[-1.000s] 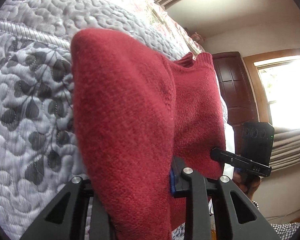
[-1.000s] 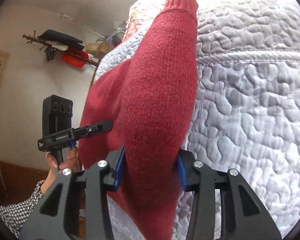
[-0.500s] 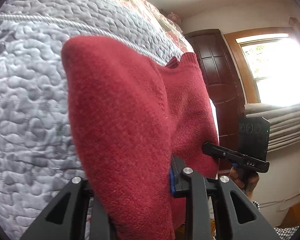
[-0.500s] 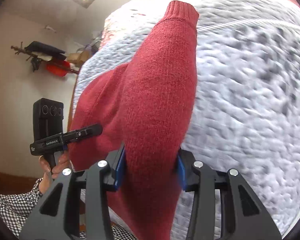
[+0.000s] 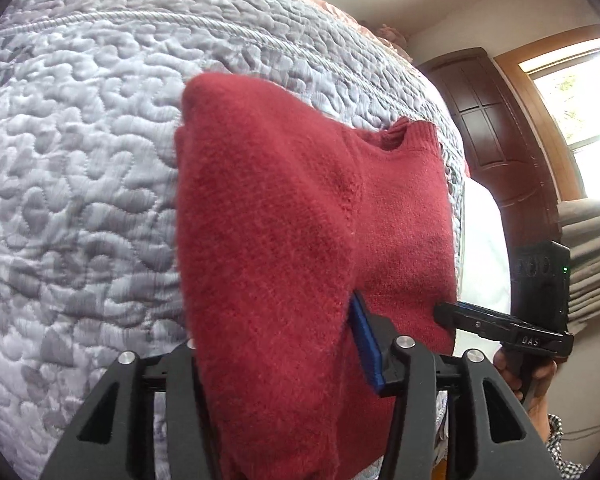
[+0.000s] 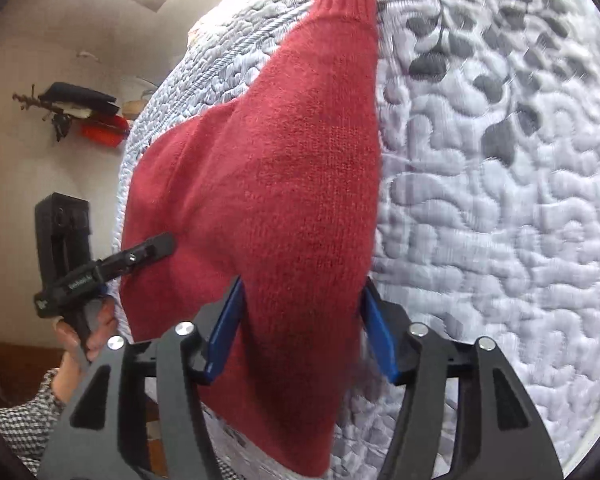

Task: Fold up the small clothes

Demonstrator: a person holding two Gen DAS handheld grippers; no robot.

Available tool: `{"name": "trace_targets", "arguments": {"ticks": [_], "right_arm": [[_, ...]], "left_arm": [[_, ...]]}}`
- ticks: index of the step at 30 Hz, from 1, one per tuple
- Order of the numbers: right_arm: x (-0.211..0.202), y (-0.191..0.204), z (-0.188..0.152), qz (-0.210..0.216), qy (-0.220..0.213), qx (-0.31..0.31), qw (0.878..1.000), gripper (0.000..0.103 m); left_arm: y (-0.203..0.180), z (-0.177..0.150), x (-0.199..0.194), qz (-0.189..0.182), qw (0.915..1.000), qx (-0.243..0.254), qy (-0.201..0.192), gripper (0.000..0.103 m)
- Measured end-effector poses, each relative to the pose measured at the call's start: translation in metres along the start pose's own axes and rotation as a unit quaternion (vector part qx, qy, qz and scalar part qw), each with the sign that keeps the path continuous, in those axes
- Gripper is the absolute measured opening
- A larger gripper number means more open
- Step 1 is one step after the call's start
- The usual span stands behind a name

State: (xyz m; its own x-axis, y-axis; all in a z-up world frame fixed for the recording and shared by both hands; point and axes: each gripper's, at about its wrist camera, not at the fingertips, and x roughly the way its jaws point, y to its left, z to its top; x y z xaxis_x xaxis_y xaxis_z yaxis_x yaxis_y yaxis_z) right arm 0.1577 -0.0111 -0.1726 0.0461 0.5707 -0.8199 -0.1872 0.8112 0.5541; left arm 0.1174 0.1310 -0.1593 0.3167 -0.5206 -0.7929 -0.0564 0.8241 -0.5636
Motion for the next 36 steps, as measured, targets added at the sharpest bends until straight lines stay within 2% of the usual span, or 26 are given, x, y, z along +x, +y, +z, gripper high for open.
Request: {"name": "trace_targets", "arguments": {"ticks": [4,9,12,14,15,16,19,23,28,32,36], "right_arm": [[-0.022,0.001,-0.03,0.009,-0.001,-0.01,1.0,0.067],[-0.012,-0.01,-0.075,0.0,0.031,-0.002,1.0,0.068],[0.005,-0.021,-0.096,0.01,0.052,0.022,0.998,0.066],[0.011,-0.026,-0.104,0.019,0.059,0.037,0.997,0.057],[0.014,-0.027,-0.106,0.031,0.061,0.044,0.997,0.042],[0.014,-0.032,-0.109,0.045,0.064,0.049,0.996,0.031],[0.0,-0.023,-0.109,0.034,0.055,0.033,0.997,0.021],[-0.019,-0.007,-0.106,-0.011,0.038,0.012,0.999,0.02],[0.01,-0.009,-0.104,-0.059,0.051,0.007,0.997,0.022],[0.013,-0.014,-0.106,-0.058,0.045,0.018,0.997,0.024],[0.002,-0.01,-0.107,-0.072,0.036,0.003,0.997,0.031]], "left_arm": [[0.007,-0.03,-0.035,0.045,0.9984,0.006,-0.033,0.065],[0.014,-0.076,-0.043,0.092,0.9949,0.032,-0.026,0.064],[0.027,-0.087,-0.028,0.105,0.9943,0.015,-0.011,0.064],[0.04,-0.091,-0.022,0.097,0.9951,-0.01,-0.01,0.064],[0.043,-0.091,-0.022,0.09,0.9957,-0.02,-0.011,0.064],[0.045,-0.092,-0.022,0.085,0.9959,-0.026,-0.012,0.062],[0.039,-0.096,-0.028,0.085,0.9961,-0.018,-0.016,0.058],[0.02,-0.103,-0.031,0.101,0.9945,0.016,-0.023,0.059],[0.029,-0.111,-0.009,0.114,0.9934,0.006,-0.012,0.062],[0.032,-0.115,-0.006,0.115,0.9933,0.005,-0.016,0.063],[0.021,-0.123,-0.016,0.143,0.9892,0.02,-0.028,0.065]]}}
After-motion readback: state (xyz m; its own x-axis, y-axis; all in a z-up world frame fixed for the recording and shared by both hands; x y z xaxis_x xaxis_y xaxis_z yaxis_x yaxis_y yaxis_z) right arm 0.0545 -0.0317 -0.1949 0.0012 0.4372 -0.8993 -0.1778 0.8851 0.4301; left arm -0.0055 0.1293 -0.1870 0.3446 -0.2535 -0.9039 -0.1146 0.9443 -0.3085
